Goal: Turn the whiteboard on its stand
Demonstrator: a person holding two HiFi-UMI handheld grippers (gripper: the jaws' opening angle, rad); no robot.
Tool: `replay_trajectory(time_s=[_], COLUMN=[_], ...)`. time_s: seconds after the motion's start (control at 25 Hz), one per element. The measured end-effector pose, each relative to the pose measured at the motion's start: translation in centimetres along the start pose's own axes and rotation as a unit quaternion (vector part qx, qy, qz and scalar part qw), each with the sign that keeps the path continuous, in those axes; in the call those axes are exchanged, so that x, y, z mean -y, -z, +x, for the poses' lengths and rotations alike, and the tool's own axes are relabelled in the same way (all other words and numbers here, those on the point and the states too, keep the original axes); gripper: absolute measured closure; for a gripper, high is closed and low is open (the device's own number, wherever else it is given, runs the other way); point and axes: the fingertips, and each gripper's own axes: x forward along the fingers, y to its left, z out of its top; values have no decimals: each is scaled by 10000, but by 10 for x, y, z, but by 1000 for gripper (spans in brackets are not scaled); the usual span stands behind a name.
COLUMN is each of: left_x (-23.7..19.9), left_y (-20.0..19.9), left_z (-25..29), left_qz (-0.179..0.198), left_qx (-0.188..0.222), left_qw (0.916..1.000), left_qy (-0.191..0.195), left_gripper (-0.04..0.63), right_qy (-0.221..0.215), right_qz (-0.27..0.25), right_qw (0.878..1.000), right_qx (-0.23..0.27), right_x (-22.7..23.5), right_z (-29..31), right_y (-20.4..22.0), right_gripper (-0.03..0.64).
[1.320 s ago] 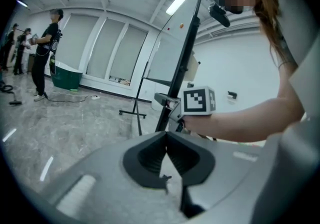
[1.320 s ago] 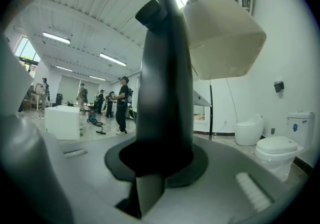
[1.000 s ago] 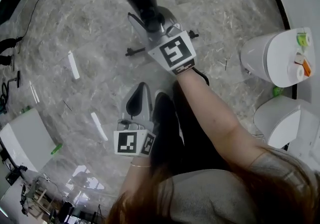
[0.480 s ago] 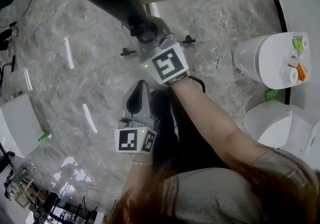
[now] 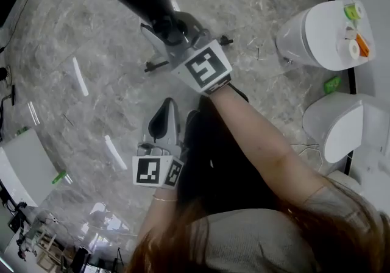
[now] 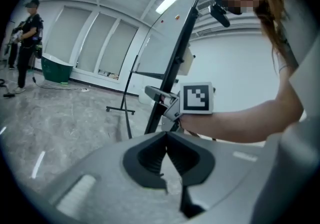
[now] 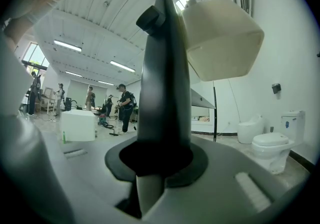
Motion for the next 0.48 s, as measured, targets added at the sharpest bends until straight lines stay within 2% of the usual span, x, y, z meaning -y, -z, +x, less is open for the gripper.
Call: replay_trajectory(time_s=[0.24,0.48], left_x=[18,49], left_y=[47,59], left_z=[-40,-48], left_qz=[-69,-225], left_qx=[-291,-47], left_qw=[9995,9995], left_qy=[106,-219], left_gripper=[595,595], right_qy=[-62,-18], right_qz=[19,97], right_qw=[9999,9999], right_qx=[89,106], right_x=[-29,-47], right_z=[-45,-83], right_y=[0,2], right_gripper=[543,543])
